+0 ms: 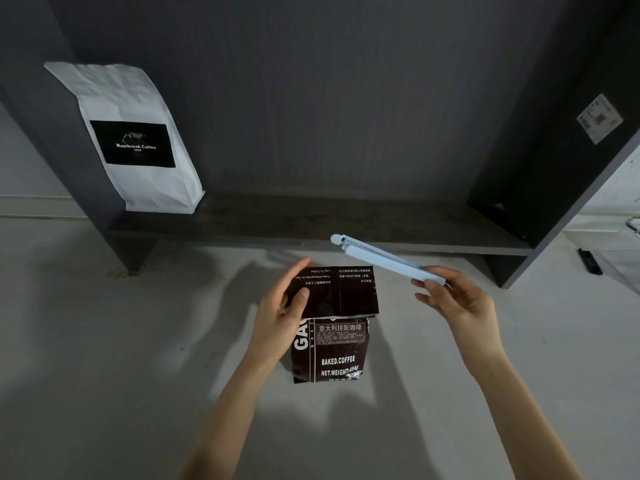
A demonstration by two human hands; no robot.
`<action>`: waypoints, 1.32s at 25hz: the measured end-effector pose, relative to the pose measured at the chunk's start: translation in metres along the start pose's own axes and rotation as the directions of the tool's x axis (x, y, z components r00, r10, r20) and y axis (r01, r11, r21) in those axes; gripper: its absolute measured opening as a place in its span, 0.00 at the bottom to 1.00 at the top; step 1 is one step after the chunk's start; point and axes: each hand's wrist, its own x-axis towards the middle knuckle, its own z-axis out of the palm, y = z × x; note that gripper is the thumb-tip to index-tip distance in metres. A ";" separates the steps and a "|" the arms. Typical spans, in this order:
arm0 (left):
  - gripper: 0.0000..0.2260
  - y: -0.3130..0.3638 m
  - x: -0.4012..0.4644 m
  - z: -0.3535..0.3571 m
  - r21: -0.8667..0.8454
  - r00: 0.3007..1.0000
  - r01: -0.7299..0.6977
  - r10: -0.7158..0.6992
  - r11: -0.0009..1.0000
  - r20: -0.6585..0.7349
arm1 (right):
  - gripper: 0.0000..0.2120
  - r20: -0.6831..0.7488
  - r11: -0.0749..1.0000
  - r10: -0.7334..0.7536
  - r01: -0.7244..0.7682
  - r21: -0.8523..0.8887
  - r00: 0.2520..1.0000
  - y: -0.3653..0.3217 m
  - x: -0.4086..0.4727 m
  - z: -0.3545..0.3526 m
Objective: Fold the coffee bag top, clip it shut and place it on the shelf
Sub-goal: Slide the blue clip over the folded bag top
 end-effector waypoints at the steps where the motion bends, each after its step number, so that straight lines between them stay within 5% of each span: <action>1: 0.22 -0.001 0.000 0.000 -0.028 1.000 0.003 -0.003 1.000 -0.013 | 0.11 0.002 1.000 -0.002 0.002 -0.031 1.000 0.000 0.002 0.002; 11: 0.18 -0.005 -0.003 -0.003 -0.153 0.989 0.144 -0.148 0.978 -0.013 | 0.10 0.176 0.973 -0.007 0.048 -0.228 0.984 0.003 0.004 0.031; 23: 0.16 -0.014 -0.008 -0.005 -0.156 0.964 0.258 -0.264 0.953 -0.017 | 0.11 0.205 0.993 0.115 -0.119 0.009 0.972 0.008 0.001 0.048; 33: 0.16 -0.014 -0.009 -0.004 -0.174 0.968 0.246 -0.250 0.954 -0.002 | 0.11 0.219 0.996 0.091 -0.094 0.003 0.971 0.006 0.000 0.050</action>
